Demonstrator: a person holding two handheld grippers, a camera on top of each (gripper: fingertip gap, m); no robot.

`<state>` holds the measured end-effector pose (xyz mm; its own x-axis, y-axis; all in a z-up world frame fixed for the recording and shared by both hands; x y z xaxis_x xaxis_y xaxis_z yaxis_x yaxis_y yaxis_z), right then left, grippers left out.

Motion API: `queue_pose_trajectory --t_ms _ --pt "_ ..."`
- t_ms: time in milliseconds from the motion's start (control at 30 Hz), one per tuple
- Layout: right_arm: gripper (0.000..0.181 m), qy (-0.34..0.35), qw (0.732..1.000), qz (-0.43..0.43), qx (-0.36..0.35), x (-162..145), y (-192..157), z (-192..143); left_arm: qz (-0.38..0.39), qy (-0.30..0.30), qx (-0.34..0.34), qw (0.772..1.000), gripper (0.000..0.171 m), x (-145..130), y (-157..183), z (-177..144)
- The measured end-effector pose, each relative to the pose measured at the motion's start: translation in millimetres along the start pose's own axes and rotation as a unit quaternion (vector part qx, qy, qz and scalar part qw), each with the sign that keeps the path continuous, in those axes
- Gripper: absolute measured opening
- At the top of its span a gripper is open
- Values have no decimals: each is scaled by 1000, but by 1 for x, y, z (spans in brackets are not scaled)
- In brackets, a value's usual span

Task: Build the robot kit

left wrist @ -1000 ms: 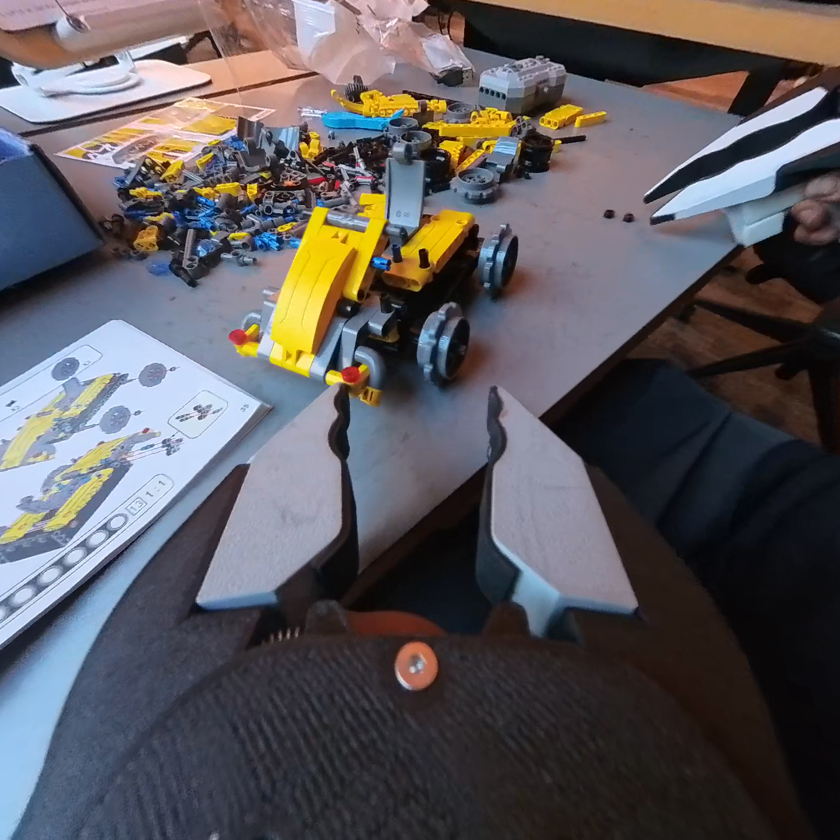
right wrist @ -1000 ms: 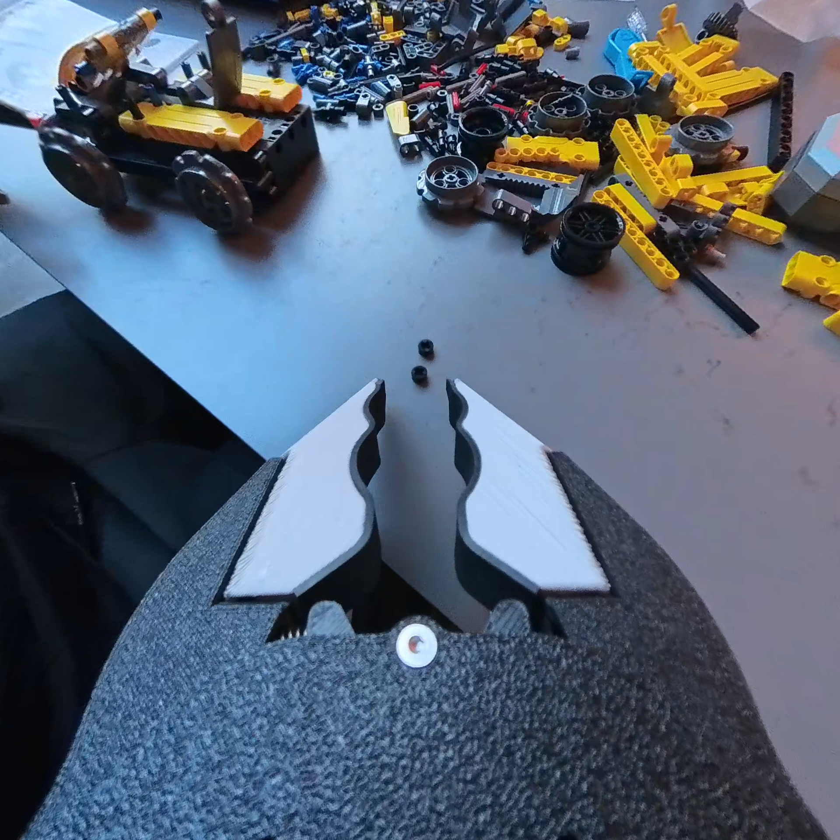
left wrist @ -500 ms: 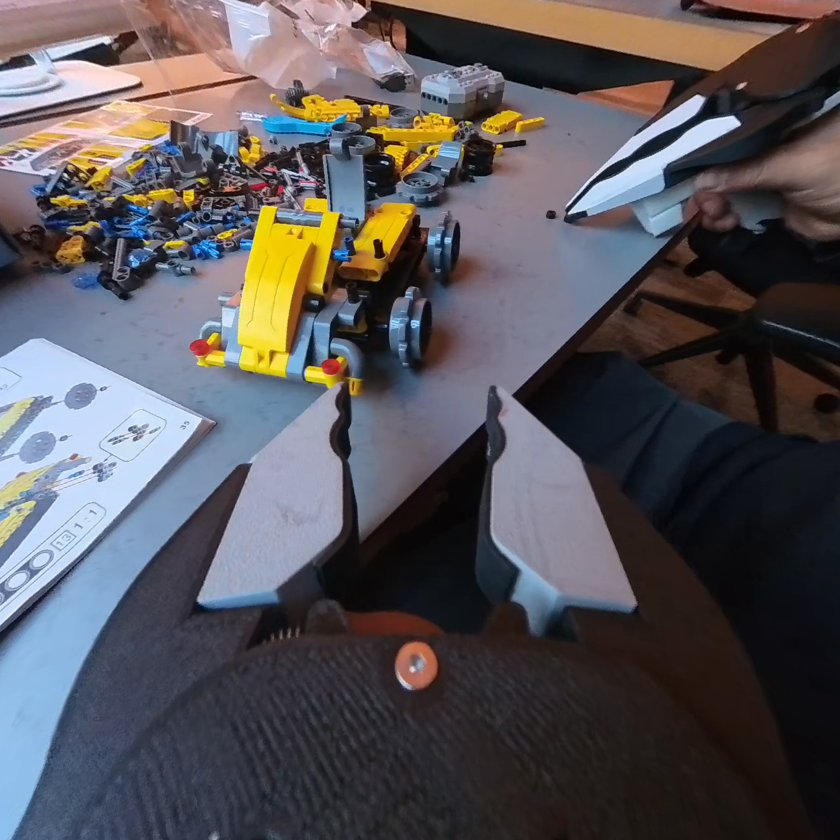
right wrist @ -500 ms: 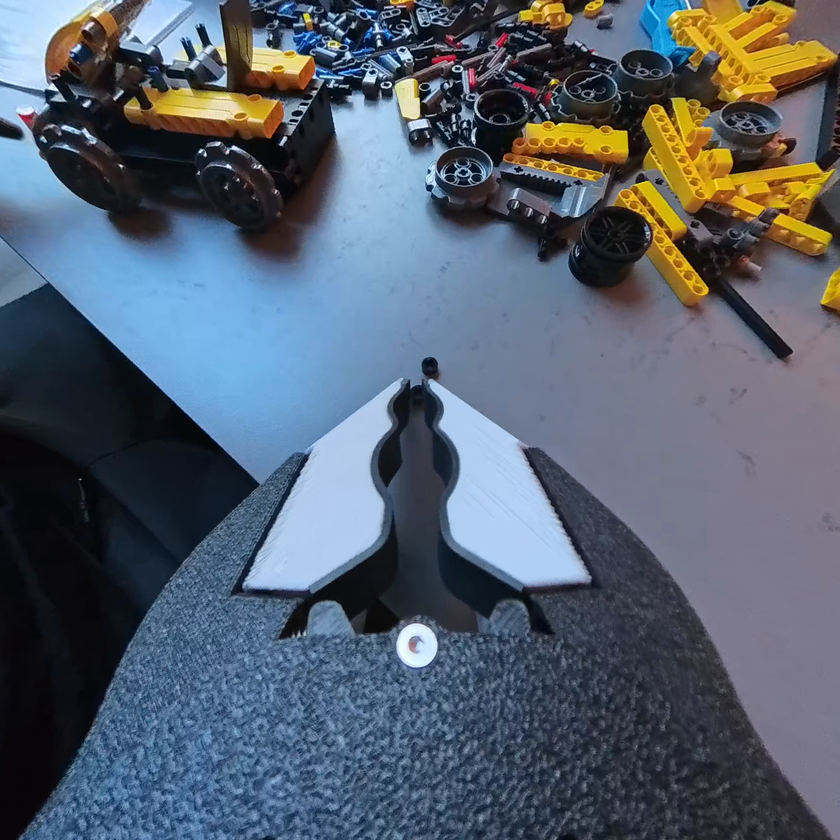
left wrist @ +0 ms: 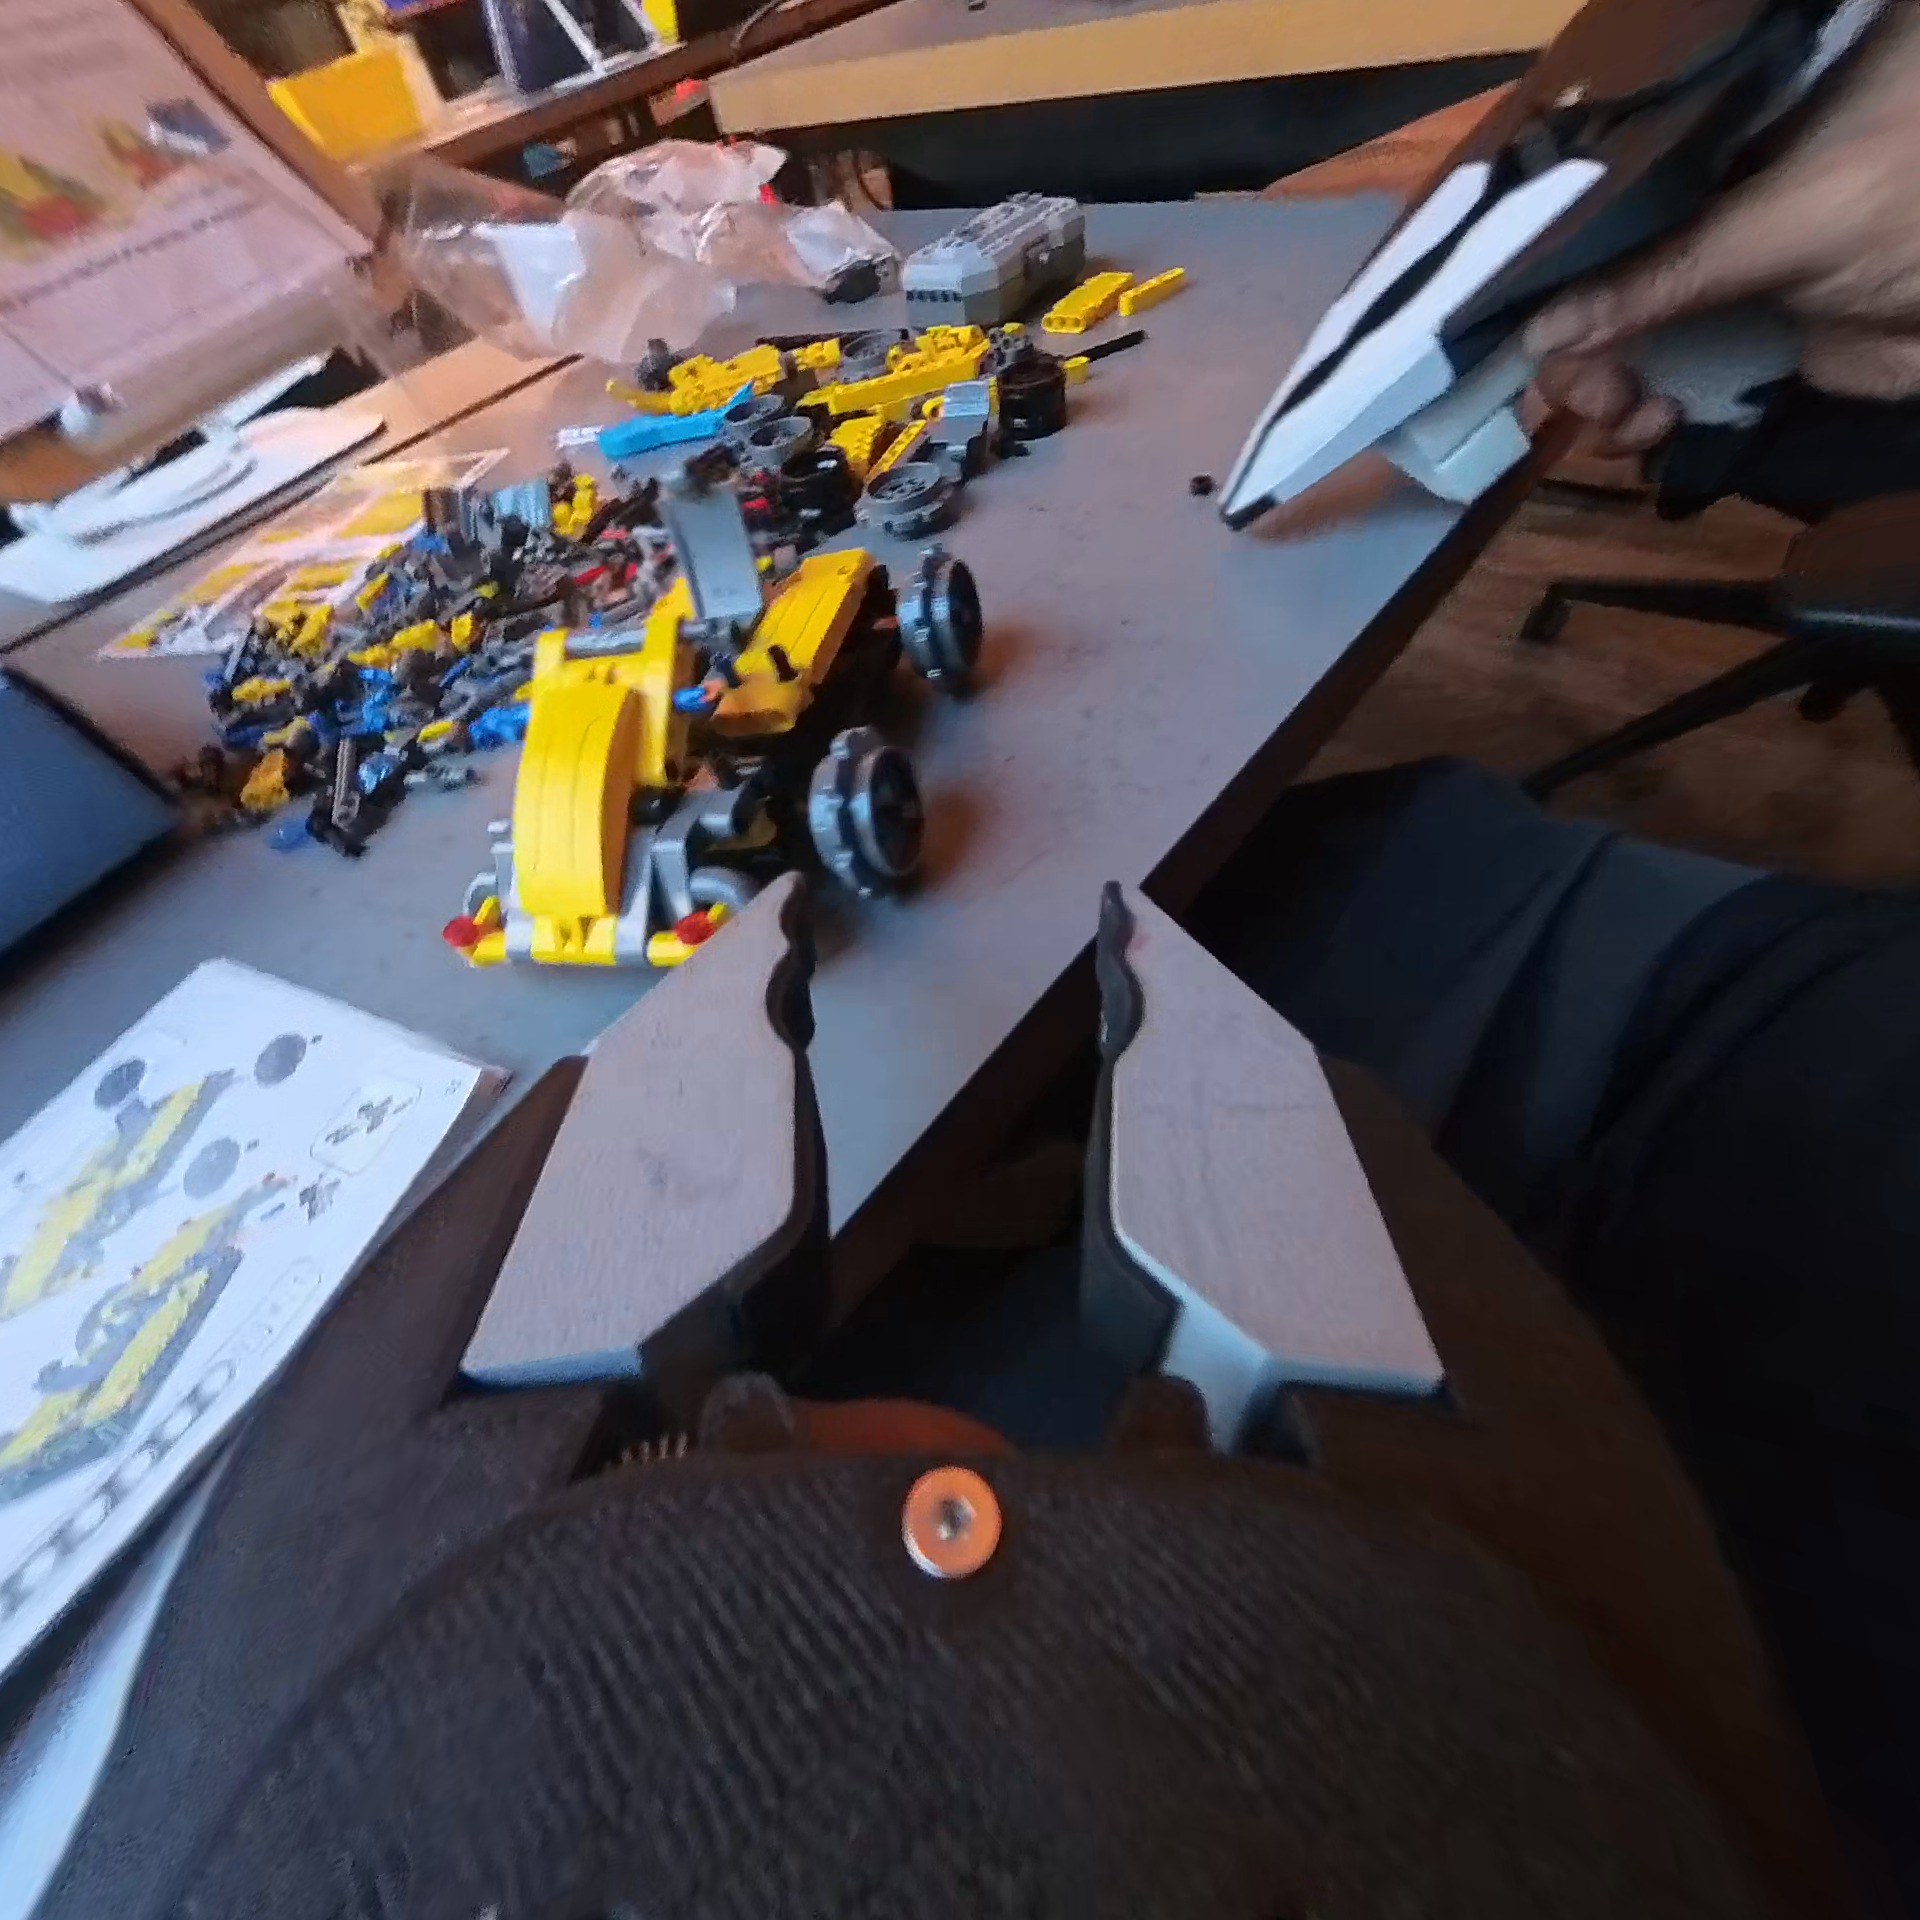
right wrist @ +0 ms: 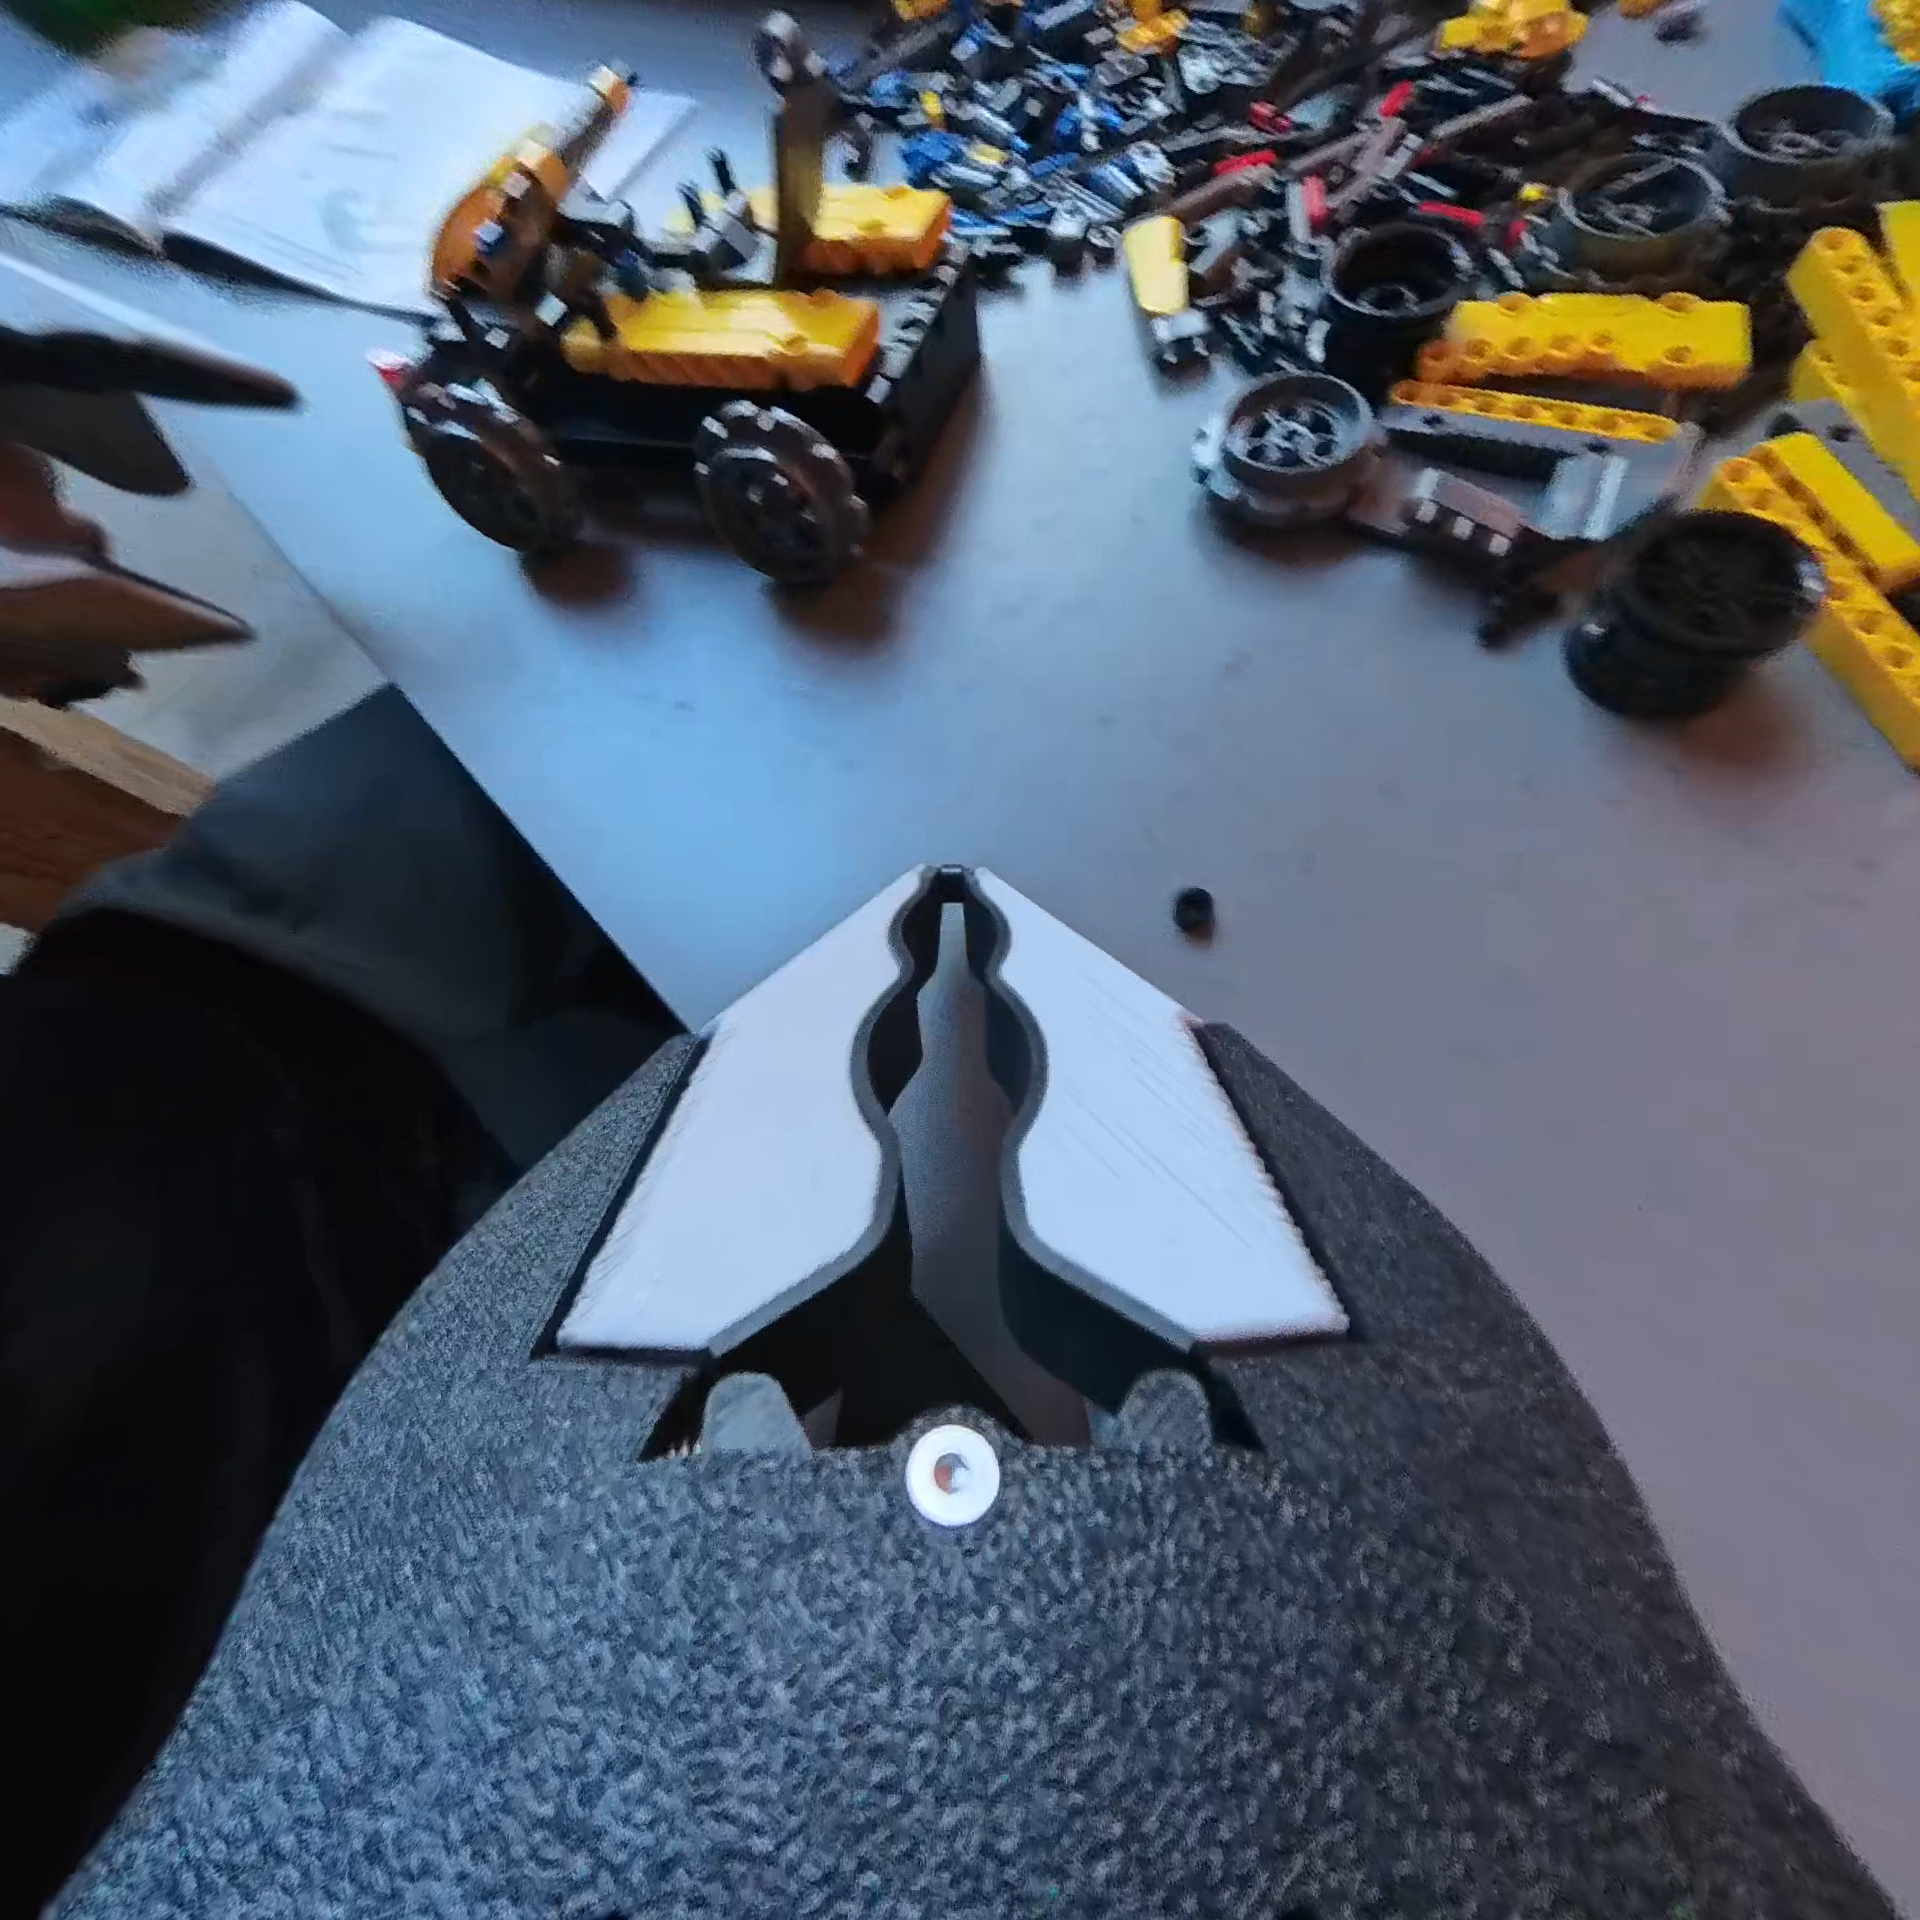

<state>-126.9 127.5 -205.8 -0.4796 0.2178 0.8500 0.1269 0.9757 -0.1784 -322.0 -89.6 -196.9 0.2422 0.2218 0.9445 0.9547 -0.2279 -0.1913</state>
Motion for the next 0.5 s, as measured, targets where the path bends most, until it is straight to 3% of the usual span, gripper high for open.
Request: queue_pose_trajectory --t_ms 200,333,500 --pt "4 76 985 64 142 24 -30 21 70 29 -36 997 43 18 24 22" --pt "4 104 964 111 217 38 -37 30 115 37 -22 992 38 28 28 47" --pt "3 139 923 209 290 49 -33 36 95 53 -14 994 30 42 24 69"
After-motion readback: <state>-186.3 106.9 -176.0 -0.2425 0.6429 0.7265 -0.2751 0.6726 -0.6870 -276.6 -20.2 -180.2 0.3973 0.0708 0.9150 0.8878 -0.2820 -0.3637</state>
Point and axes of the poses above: each gripper's, where its closed fingertips meet, z out along the fingers, x out of its top, y = z × x across the jaws, the point moved 9 cm from there along -z, back along the fingers, and after that the axes turned 5 degrees about y, right-handed, at the moved point
